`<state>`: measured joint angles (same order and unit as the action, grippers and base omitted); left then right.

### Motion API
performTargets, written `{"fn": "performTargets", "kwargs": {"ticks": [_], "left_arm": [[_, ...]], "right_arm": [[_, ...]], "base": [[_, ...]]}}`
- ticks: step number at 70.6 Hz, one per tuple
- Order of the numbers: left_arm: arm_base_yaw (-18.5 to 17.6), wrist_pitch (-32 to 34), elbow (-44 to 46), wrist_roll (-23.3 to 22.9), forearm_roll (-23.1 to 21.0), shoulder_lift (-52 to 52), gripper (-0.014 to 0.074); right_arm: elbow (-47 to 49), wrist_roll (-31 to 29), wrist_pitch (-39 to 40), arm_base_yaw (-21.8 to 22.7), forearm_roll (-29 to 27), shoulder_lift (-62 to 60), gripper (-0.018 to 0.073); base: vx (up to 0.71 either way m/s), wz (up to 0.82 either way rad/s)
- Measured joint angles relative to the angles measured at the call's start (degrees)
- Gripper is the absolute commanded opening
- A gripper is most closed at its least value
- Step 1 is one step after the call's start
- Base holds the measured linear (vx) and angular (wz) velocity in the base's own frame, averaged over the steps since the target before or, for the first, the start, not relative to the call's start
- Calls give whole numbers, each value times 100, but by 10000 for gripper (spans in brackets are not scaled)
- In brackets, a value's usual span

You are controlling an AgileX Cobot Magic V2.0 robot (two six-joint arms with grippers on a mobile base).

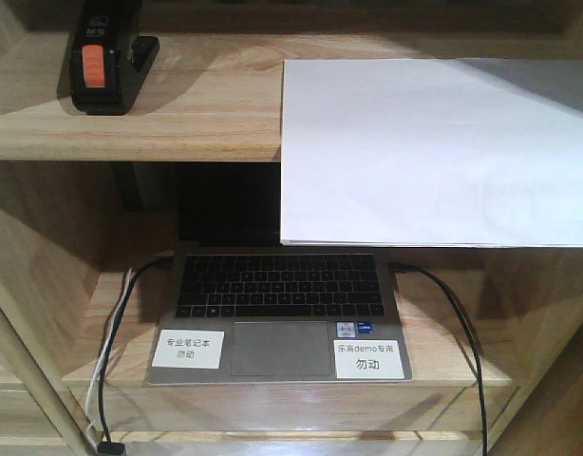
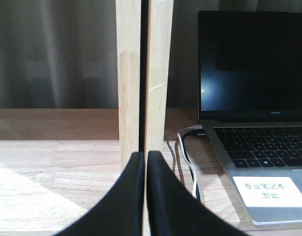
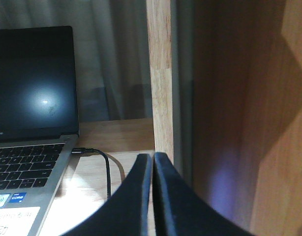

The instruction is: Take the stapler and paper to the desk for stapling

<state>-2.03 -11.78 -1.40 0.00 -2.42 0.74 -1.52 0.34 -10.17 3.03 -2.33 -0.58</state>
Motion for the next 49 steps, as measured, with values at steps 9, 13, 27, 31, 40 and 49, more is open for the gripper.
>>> {"fn": "performTargets", "kwargs": {"ticks": [9, 13, 27, 31, 40, 49], "left_arm": [[0, 0, 0, 0, 0, 0, 1], [0, 0, 0, 0, 0, 0, 1], [0, 10, 0, 0, 0, 0, 1], [0, 16, 0, 0, 0, 0, 1], [0, 22, 0, 0, 0, 0, 1], [0, 114, 0, 0, 0, 0, 1]], "right_arm": [[0, 0, 0, 0, 0, 0, -6], [0, 0, 0, 0, 0, 0, -6], [0, 0, 0, 0, 0, 0, -6], [0, 0, 0, 0, 0, 0, -6], [0, 0, 36, 0, 0, 0, -6], [0, 0, 36, 0, 0, 0, -6]], "base": [[0, 0], [0, 0], [0, 0], [0, 0], [0, 0], [0, 0]]}}
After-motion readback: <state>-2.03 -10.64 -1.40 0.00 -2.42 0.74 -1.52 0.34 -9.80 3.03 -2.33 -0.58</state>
